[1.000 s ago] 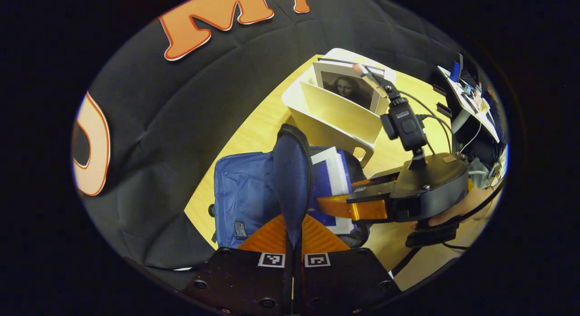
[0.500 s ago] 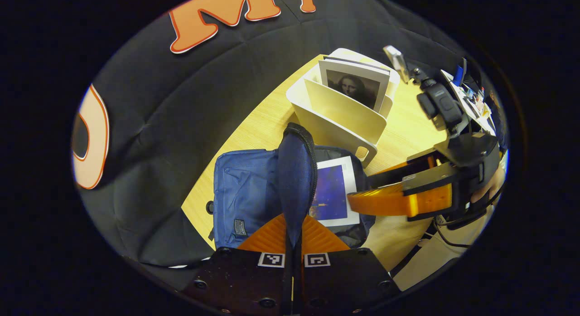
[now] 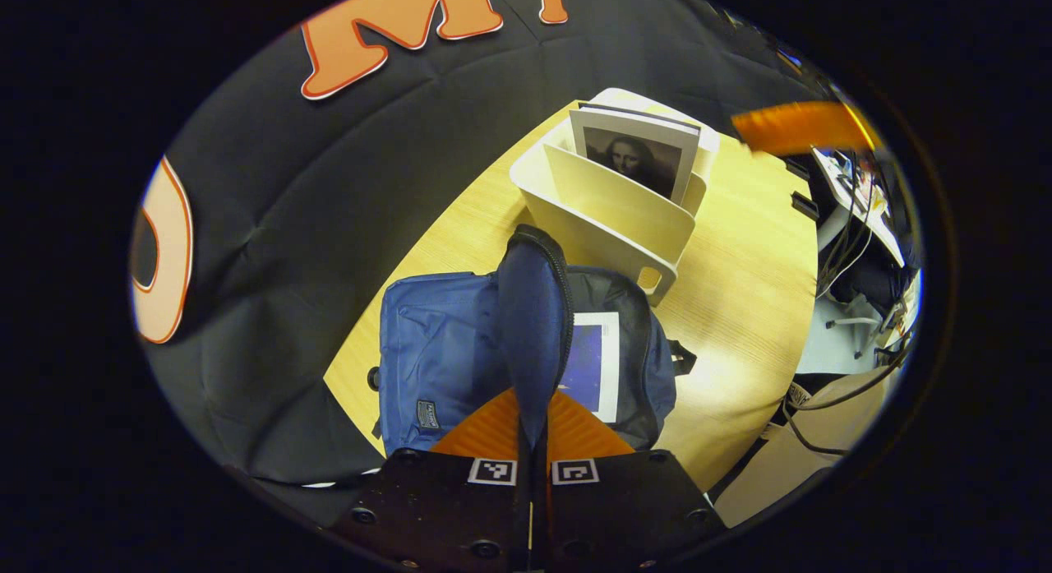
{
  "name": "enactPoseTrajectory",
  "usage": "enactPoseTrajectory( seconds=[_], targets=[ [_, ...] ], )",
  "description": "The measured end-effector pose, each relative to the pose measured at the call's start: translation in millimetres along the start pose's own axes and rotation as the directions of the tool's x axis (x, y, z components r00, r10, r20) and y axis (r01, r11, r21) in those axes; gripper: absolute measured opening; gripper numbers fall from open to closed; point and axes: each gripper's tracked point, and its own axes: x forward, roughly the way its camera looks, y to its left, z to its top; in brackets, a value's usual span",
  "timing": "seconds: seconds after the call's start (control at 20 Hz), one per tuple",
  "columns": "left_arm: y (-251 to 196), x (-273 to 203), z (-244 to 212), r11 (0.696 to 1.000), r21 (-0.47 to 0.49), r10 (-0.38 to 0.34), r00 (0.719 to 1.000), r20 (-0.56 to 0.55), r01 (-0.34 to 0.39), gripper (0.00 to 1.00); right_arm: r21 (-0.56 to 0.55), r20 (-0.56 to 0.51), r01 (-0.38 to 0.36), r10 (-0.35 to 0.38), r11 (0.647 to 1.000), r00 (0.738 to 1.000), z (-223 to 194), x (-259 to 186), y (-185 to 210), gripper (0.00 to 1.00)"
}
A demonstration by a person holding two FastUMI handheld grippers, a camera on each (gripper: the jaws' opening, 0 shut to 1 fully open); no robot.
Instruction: Open the schoolbag, grab two books from the bookshelf and put them into the schoolbag.
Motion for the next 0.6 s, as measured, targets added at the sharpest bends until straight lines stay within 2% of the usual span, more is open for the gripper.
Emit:
enactPoseTrajectory(
  seconds=[0.15,0.2,0.4,0.6],
  targets=[
    [-2,0,-1,1.000,-0.003,-0.001,1.000,0.003,0.001,0.02,-0.138,-0.020,0.101,-0.105,0.985,0.994,39,-1,-27,0.97],
    [-4,1,-1,1.000,-0.002,-0.002,1.000,0.005,0.002,0.02,-0.186,-0.041,0.114,-0.124,0.976,0.991,47,5,-32,0.97],
    [-7,3,-2,1.000,-0.006,-0.006,1.000,0.007,0.006,0.02,-0.225,-0.164,0.109,-0.148,0.968,0.975,60,40,-37,0.97],
    [-9,2,-4,1.000,-0.014,-0.011,1.000,0.007,0.011,0.02,-0.275,-0.300,0.140,-0.223,0.951,0.928,46,78,-59,0.97]
  ],
)
